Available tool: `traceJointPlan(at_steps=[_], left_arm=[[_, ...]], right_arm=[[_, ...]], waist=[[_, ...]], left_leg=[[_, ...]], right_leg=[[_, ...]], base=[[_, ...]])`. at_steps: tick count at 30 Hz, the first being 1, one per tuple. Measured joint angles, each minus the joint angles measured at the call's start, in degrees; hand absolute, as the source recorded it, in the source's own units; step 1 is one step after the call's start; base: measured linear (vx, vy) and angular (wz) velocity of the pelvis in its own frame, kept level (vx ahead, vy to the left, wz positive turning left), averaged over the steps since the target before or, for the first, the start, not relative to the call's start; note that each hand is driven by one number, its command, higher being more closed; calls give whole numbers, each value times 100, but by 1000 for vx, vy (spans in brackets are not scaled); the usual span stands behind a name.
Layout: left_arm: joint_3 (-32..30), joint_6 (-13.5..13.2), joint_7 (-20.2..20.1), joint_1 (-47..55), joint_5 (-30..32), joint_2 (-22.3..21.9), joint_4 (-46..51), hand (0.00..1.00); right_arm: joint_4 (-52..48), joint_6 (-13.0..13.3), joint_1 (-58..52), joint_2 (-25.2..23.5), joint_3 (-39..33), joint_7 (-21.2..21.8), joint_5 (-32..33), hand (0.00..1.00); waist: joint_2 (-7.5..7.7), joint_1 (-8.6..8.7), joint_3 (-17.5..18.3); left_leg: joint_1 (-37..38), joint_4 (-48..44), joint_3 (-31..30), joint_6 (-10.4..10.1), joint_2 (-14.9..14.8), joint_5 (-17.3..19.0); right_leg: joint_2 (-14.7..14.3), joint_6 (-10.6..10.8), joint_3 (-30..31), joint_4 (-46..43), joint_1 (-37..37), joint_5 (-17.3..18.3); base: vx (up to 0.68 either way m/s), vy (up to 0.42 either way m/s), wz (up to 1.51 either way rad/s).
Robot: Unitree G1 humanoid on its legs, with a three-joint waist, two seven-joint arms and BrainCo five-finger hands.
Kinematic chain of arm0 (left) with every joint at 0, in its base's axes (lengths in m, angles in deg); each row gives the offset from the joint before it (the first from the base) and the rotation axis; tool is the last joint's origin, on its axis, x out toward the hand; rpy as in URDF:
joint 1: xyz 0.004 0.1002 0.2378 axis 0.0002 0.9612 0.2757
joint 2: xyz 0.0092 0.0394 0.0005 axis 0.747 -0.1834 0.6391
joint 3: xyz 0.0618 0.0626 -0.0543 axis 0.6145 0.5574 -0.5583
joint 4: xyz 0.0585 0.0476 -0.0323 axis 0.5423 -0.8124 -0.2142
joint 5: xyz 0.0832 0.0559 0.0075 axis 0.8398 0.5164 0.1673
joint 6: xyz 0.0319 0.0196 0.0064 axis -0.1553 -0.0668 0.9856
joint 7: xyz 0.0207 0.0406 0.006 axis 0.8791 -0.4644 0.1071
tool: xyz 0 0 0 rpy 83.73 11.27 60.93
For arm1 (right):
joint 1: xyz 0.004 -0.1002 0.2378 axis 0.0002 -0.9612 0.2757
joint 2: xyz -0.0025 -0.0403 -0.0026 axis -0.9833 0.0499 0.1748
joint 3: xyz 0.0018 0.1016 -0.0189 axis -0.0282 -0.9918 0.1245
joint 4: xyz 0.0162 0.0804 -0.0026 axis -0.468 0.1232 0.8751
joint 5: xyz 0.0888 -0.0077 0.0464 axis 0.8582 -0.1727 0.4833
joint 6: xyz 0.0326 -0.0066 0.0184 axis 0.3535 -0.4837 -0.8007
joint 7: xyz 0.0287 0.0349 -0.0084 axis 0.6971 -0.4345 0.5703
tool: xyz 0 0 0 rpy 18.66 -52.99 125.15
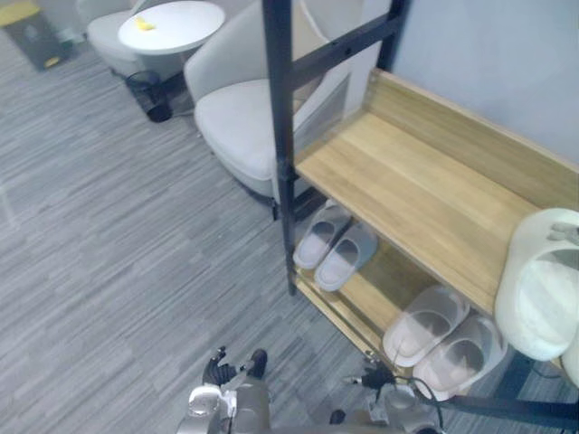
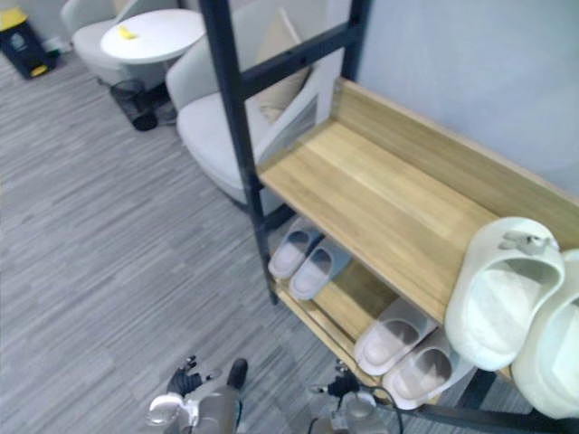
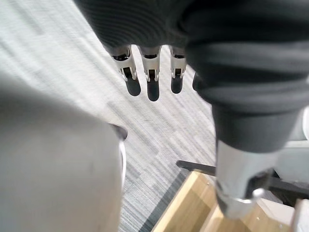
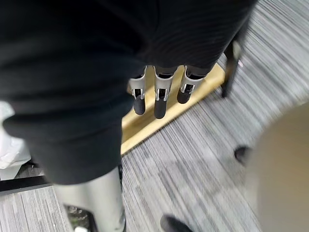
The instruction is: Organize the slippers on the shoe rack
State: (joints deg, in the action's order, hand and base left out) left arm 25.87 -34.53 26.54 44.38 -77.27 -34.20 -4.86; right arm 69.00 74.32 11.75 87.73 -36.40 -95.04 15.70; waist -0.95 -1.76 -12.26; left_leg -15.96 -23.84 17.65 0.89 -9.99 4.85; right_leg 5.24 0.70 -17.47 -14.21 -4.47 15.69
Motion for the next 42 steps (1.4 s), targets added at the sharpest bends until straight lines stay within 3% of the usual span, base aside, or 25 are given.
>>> traceJointPlan(at_steps=[1,3,4,5,6,7,8,9,11,14,16,19,21,23,26,27,29,31,32,33,35,37,39,41,42], left_arm=[[3,0,3,3,1,-24,-18,0],[34,-4,1,19,12,-94,-64,0],[58,-4,-1,1,18,-96,-78,0],[124,-13,-4,-94,114,-78,-143,0],[31,1,0,-126,171,-74,-172,0],[10,5,0,-111,175,-71,-199,0],[-34,36,0,-129,196,-101,-448,0],[-55,40,2,-112,194,-60,-454,0],[-70,42,-1,-102,197,-47,-457,0],[-47,51,-1,-73,180,-31,-493,0],[-11,57,-2,-19,179,-16,-510,0],[-12,47,0,2,162,-19,-513,0],[-11,46,0,-83,161,-49,-532,0],[-13,44,-1,-125,162,-29,-589,0],[-25,41,-1,-136,163,-8,-614,0],[-96,35,0,-100,166,-85,-630,0],[-226,27,-5,-89,165,-189,-626,0],[-504,41,-4,-165,164,-307,-597,0],[-725,44,3,-180,162,-338,-499,0],[-818,37,5,-228,161,-287,-425,0],[-813,8,1,-256,160,-226,-310,0],[-806,-10,0,-354,148,-215,-181,0],[-811,-19,2,-452,145,-118,-109,0],[-814,-13,9,-404,110,-105,-122,0],[-829,-7,64,-403,40,17,-164,0]], right_arm=[[-57,8,-142,-2,-41,4,0,0],[-221,3,-174,37,-162,3,1,0],[-226,4,-178,46,-180,0,2,0],[-197,-9,-182,27,-187,5,3,0],[-143,-27,-218,-35,-164,7,26,0],[-151,-31,-208,-43,-165,7,28,0],[-215,-46,-142,-51,-208,2,39,0],[-209,-51,-127,-102,-228,23,37,0],[-202,-47,-103,-123,-234,27,38,0],[-212,-47,-43,-245,-158,84,34,0],[-219,-45,-10,-231,-161,90,33,0],[-213,-38,1,-228,-153,93,32,0],[-204,-36,61,-206,-153,91,33,0],[-210,-20,88,-196,-154,90,31,0],[-226,-42,53,-180,-149,91,29,0],[-268,-35,56,-95,-160,110,37,0],[-251,-44,144,-51,-132,111,24,0],[-344,-60,138,-9,-95,114,25,0],[-379,-106,87,-29,-47,107,35,0],[-426,-105,-4,-99,-34,94,43,0],[-444,-101,-78,-160,16,70,67,0],[-443,-91,-59,-142,49,50,220,0],[-434,-98,34,-154,44,43,220,0],[-370,-92,-43,-117,36,34,215,0],[-161,-106,-75,-221,46,2,214,0]], waist=[[-59,37,25],[-266,35,73],[-250,50,78],[-89,114,80],[-19,100,109],[-83,76,119],[-214,115,55],[-69,112,114],[-63,111,152],[-3,143,126],[-6,172,122],[21,218,157],[14,228,124],[103,279,43],[206,295,5],[147,400,12],[-95,381,55],[-221,377,-37],[-253,274,-122],[-165,206,-192],[52,185,-274],[135,122,-277],[232,60,-341],[168,26,-316],[332,-81,-270]], left_leg=[[16,-608,911,314,-298,387],[56,-716,1696,503,-416,682],[68,-572,1635,434,-273,704],[74,-125,1516,354,171,595],[174,-536,2024,525,-74,1041],[224,-667,2044,535,-187,1114],[331,-695,1901,282,-159,1245],[421,-358,1831,344,201,1145],[430,-236,1663,374,392,1159],[813,236,1288,362,702,1217],[1152,527,1049,366,833,1159],[1472,830,593,348,975,1104],[1598,1050,157,321,987,1086],[2072,1605,-373,219,1124,953],[2411,1657,-835,65,1262,1137],[2467,1397,-1260,-103,1154,1420],[1987,515,-1312,-228,868,1486],[1241,-1215,-943,-572,482,1274],[762,-2664,-437,-674,-116,1109],[571,-3298,-147,-480,-459,1220],[283,-3401,21,-391,-582,1298],[-313,-2675,68,-403,-592,1356],[-782,-1377,-126,-443,-294,1125],[-812,602,-460,-536,-52,221],[-764,548,-489,-310,164,-654]], right_leg=[[18,0,-350,-55,-78,2],[-54,101,-770,-193,-144,99],[-22,143,-787,-202,-131,189],[196,177,-904,-98,-113,399],[380,279,-1259,82,-177,227],[358,321,-1292,66,-211,230],[302,477,-1344,62,-386,252],[404,507,-1263,183,-403,143],[550,629,-1226,-141,-339,36],[1056,505,-714,-2679,702,-24],[983,535,-533,-3042,968,30],[827,512,-561,-2461,1473,57],[459,478,-271,-1507,1883,-104],[95,551,356,93,2048,-980],[2,255,898,148,2138,-1381],[-75,49,923,-283,2175,-1574],[-106,-54,536,-360,2102,-1236],[-155,-131,235,-141,1720,-1085],[-329,-241,150,165,1148,-997],[-366,-276,28,456,572,-908],[-297,-237,-113,755,17,-793],[-221,-235,-260,972,-317,-774],[32,7,-305,1079,-586,-615],[78,255,-388,1212,-985,-441],[260,441,-380,1269,-1267,-286]], base=[[-75,37,88],[-62,73,103],[-83,109,133],[-67,168,141],[-53,150,123],[74,204,97],[85,216,71],[107,258,88],[78,172,54],[126,176,51],[153,93,62],[253,52,100],[266,-2,95],[461,-47,118],[433,-134,116],[545,-225,129],[708,-259,116],[636,-225,83],[581,-165,42],[559,-161,39],[444,-127,46],[481,-40,25],[396,123,8],[601,280,7],[518,269,14]])
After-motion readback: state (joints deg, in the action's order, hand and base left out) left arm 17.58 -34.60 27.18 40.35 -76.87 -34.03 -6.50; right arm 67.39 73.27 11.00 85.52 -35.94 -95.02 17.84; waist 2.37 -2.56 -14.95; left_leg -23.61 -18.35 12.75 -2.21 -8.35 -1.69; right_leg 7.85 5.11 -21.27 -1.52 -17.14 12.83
